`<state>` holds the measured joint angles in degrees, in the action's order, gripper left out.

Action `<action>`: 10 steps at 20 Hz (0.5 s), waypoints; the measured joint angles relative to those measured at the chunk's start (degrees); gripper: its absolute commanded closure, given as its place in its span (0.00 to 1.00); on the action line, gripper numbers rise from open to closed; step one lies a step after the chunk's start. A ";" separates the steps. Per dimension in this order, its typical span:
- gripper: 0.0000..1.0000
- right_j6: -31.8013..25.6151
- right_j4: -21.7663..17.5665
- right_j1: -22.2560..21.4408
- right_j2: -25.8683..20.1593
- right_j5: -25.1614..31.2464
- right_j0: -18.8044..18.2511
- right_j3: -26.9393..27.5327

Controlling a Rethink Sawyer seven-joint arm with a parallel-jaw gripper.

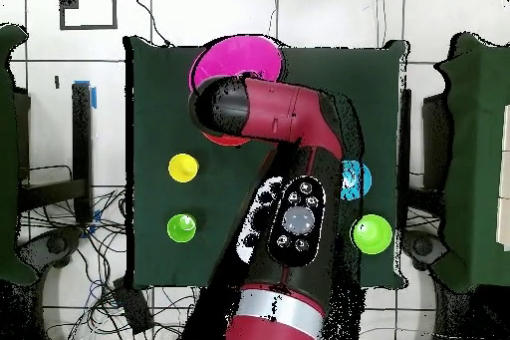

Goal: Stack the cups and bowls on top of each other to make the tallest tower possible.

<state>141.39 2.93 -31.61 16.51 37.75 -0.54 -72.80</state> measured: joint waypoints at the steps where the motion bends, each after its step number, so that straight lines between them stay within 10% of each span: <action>1: 1.00 -0.06 -0.19 0.07 -0.02 0.81 -0.04 0.30; 10: 1.00 -0.32 -1.50 -2.15 -0.63 22.75 0.65 0.44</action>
<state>141.08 1.43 -33.76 15.88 60.50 0.11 -72.37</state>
